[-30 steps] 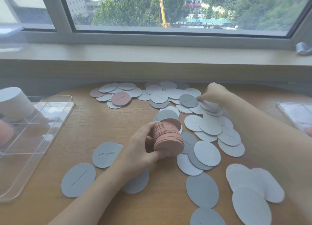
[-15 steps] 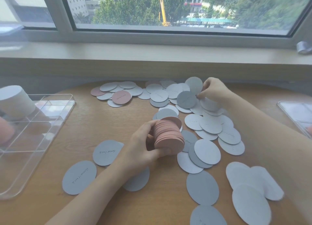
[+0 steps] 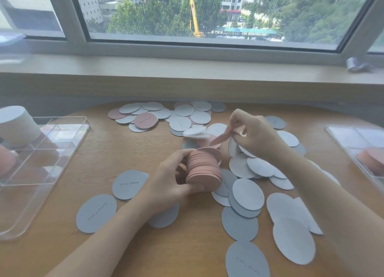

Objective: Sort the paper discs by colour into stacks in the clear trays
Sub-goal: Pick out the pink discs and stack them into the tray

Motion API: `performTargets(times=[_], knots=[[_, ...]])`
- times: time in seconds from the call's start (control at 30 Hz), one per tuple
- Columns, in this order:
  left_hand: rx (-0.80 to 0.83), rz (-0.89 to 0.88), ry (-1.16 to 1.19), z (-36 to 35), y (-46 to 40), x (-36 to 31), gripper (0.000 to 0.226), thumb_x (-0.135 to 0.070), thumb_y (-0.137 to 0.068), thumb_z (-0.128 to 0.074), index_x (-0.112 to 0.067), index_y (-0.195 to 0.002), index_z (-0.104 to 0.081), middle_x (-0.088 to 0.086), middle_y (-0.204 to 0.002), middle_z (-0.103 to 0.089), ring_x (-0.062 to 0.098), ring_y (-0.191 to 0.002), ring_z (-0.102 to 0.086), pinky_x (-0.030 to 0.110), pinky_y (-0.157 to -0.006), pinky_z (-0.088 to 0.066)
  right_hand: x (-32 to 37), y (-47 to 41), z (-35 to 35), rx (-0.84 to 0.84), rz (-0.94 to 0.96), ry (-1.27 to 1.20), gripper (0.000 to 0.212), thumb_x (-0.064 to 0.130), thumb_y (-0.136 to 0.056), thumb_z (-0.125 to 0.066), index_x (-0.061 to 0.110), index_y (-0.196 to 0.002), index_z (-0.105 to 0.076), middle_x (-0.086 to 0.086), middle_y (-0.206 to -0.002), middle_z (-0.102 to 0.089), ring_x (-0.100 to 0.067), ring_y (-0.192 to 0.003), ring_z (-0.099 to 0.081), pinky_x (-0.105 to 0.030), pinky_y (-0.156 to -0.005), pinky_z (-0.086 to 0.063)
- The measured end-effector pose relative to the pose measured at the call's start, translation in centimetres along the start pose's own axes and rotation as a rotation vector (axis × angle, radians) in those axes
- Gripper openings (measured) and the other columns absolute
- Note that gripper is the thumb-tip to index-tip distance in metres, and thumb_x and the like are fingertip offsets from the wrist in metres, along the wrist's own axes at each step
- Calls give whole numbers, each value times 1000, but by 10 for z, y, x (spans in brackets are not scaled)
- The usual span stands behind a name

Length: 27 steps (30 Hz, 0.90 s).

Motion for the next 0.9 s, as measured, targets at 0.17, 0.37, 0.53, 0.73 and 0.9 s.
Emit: performTargets(times=[0.17,0.37,0.53,0.73,0.9], knots=[[6,11,17,1,1,0,70,-23,-73,-89,-33,-133,-53,-18,-115,-61,16,-96,-66,34,-87,-56,14,27,5,44,-44,-48,27,5,-78,-60,29,-87,-53,13,-84,-68,-8,-86,-64,-41,-74,-53],[-4,16,4,1,1,0,67,-19,-72,-90,-33,-128,-56,-18,-111,-63,14,-96,-65,35,-88,-54,11,38,21,18,-207,-101,23,7,-77,-63,29,-80,-57,14,-79,-70,-3,-79,-66,-11,-63,-47],[-9,19,8,1,-1,2,65,-18,-72,-89,-34,-126,-56,-16,-110,-64,13,-97,-65,34,-89,-54,20,29,9,48,-195,-308,32,4,-82,-59,31,-97,-62,12,-85,-72,-8,-80,-69,-29,-66,-53],[-38,30,-28,1,-3,8,81,-31,-72,-88,-32,-141,-47,-15,-116,-63,10,-102,-63,34,-91,-53,31,31,-35,112,-149,-516,42,-14,-84,-49,18,-103,-69,3,-94,-74,-18,-84,-71,-34,-81,-56],[8,17,-218,-5,-2,11,105,-56,-73,-73,-27,-159,-19,-15,-134,-49,8,-113,-51,30,-103,-42,39,44,-56,146,-123,-540,35,13,-101,-51,25,-133,-60,15,-134,-60,0,-129,-49,-14,-103,-37]])
Point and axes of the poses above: each hand's wrist, its own y-axis away from the middle knuckle, its own z-axis out of the back of the hand, x = y × z, the point moved 6 cm from there along -y, towards the middle knuckle
